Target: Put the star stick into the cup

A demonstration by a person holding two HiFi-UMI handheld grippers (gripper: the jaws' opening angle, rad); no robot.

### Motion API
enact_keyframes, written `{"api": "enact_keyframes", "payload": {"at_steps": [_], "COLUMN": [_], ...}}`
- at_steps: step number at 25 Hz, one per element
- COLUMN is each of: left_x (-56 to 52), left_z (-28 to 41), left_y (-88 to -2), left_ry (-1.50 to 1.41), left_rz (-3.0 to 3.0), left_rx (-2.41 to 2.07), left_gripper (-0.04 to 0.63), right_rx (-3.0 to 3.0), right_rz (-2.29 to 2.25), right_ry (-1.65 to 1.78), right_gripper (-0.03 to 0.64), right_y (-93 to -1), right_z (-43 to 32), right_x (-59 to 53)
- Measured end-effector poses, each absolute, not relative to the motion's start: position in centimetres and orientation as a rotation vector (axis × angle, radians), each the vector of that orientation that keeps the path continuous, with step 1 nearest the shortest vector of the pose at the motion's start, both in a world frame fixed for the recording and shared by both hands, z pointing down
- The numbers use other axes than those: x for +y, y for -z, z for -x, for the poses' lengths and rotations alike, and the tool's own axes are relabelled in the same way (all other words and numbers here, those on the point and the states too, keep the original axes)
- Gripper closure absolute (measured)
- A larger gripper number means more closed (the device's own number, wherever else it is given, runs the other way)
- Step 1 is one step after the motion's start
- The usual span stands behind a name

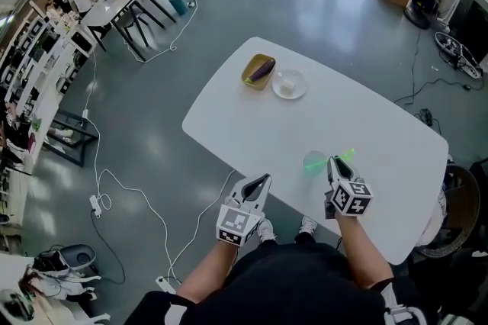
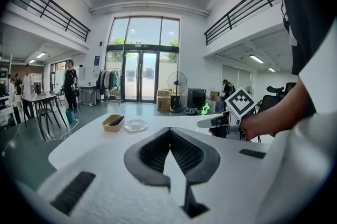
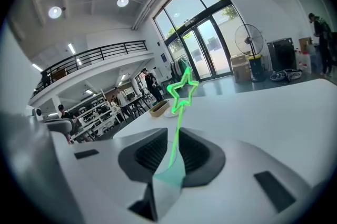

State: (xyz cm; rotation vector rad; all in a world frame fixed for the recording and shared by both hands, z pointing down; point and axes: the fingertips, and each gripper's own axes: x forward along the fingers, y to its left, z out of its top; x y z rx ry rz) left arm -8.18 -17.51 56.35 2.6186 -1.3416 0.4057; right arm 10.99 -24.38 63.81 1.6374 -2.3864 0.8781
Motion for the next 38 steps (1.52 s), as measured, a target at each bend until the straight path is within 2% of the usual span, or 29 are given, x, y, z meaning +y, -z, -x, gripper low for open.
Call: {"api": "enact_keyframes", "payload": {"at_steps": [8, 14, 25, 28, 32, 38], "left_x": [-17.7, -18.0, -18.3, -18.2, -18.4, -18.9], "left_z": [8.1, 7.4, 6.0, 5.5, 5.1, 4.2], "left_y": [-56.2, -56.3, -55.6, -55.6, -55.1, -54.2], "left_ry": [-0.406, -0.395, -0.384, -0.377, -0.363, -0.334], "left_rz": [-2.641, -2.656, -2.690, -2.701, -2.717, -2.751], "left_rx": [-1.318, -1.286, -1.249, -1.230, -1.228, -1.223], "left_gripper": [0.584, 0.584, 0.584, 0.584, 0.584, 0.584], "right_rx": [-2.348, -2.341, -2.425, -2.455, -2.469, -2.499], "right_rz": [-1.615, -1.584, -1.505, -1.508, -1.538, -1.525], "right_ry": [-0.899, -0.916, -0.641, -0.569, -0.487, -0.396], "right_gripper": [0.521, 0.512, 0.514, 0.534, 0.611, 0.614], "right_y": [-64.8, -65.3, -60.9, -59.1, -57.6, -55.2], "right_z": [-10.9, -11.0, -10.0, -9.6, -9.4, -9.2], "right_x": [-23.5, -22.1, -19.8, -19.6, -19.7, -19.6]}}
